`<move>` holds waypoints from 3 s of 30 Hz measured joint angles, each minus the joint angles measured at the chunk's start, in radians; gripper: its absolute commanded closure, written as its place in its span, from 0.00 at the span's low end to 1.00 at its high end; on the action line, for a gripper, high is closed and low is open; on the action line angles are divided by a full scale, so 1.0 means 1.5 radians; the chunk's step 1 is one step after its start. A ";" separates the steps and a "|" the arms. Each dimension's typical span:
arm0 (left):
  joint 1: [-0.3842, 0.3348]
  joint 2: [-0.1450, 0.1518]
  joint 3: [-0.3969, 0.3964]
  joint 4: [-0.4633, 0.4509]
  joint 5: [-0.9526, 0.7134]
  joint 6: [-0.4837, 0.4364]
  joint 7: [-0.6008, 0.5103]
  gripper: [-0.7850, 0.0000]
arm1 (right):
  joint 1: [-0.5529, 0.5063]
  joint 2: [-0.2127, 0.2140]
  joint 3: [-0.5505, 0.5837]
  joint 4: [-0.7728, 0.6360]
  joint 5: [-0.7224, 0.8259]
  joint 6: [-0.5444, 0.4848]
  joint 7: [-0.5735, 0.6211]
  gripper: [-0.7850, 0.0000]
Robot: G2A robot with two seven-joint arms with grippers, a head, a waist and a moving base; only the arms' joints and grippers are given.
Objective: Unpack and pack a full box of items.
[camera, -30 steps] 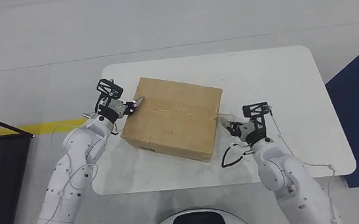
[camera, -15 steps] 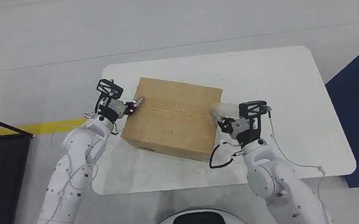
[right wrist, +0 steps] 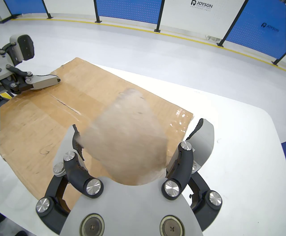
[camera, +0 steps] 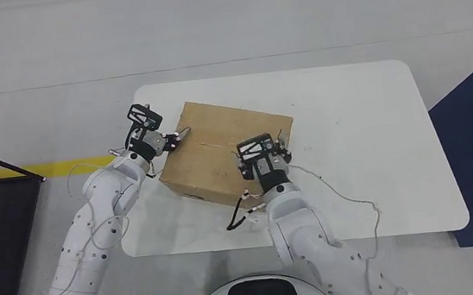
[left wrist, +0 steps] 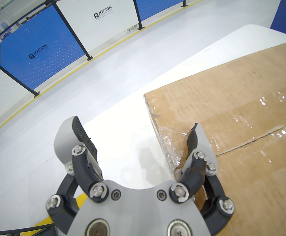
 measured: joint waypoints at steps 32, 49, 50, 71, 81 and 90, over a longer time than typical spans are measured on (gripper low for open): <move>0.000 0.000 0.000 0.000 0.000 0.000 0.000 0.00 | 0.112 -0.099 0.001 -0.072 0.096 -0.039 0.136 0.00; 0.000 0.000 0.000 0.000 0.000 0.000 0.000 0.00 | -0.223 -0.052 0.377 -0.169 0.579 -0.245 0.024 0.00; 0.000 0.000 0.000 0.000 0.000 0.000 0.000 0.00 | -0.230 -0.051 0.392 -0.166 0.600 -0.256 0.025 0.00; 0.000 0.000 0.000 0.000 0.000 0.000 0.000 0.00 | -0.169 -0.036 0.435 -0.083 0.827 -0.356 0.064 0.00; 0.000 0.000 0.000 0.000 0.000 0.000 0.000 0.00 | -0.152 -0.028 0.425 -0.072 0.843 -0.348 0.067 0.00; 0.000 0.000 0.000 0.000 0.000 0.000 0.000 0.00 | -0.159 -0.021 0.439 -0.064 0.882 -0.352 0.047 0.00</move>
